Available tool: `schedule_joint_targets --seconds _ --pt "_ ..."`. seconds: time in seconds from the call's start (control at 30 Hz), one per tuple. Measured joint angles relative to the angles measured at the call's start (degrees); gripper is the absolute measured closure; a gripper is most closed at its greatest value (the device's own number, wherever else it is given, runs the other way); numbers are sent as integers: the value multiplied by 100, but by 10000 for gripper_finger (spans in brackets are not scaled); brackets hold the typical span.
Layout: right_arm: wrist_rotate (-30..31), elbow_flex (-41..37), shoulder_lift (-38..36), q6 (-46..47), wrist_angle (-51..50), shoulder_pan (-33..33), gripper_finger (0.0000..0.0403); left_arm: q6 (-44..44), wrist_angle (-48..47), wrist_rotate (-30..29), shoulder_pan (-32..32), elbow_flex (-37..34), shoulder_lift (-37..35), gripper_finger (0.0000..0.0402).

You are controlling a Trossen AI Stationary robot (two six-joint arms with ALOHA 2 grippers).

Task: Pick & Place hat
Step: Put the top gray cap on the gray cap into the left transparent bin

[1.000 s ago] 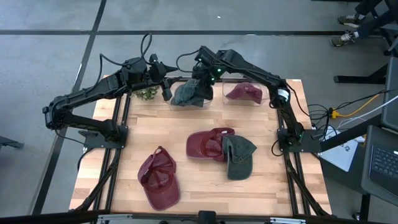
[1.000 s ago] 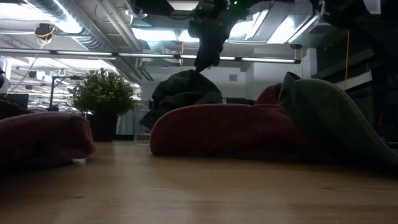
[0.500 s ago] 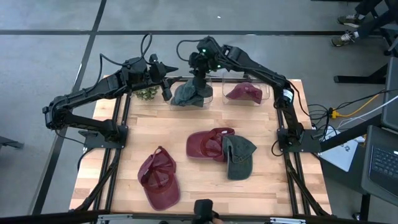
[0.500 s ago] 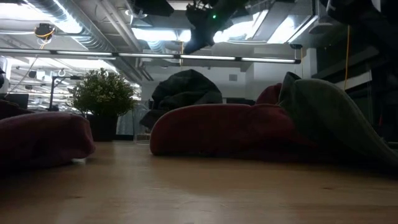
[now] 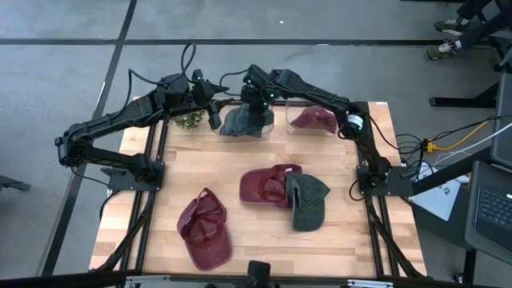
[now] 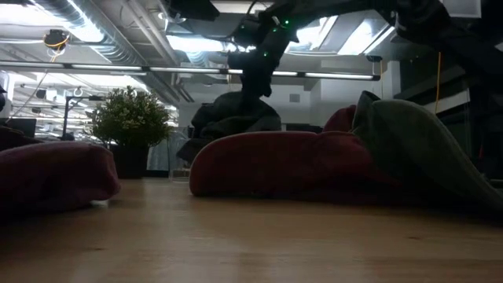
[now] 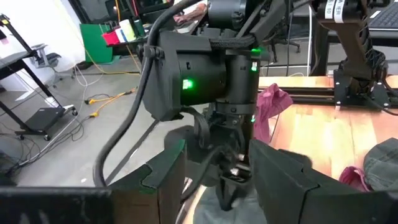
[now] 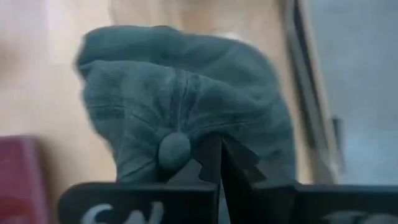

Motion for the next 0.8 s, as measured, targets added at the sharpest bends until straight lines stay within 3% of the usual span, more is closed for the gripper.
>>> schedule_joint_targets --seconds 0.1,0.53,0.8 --pt "-271 7 42 79 -31 31 398 2 -8 -1 0 0 0 231" --pt "-342 7 550 -94 -331 234 400 2 -10 -2 0 0 0 231" --pt "-416 135 505 -255 -546 152 370 2 -10 -2 0 0 0 231"
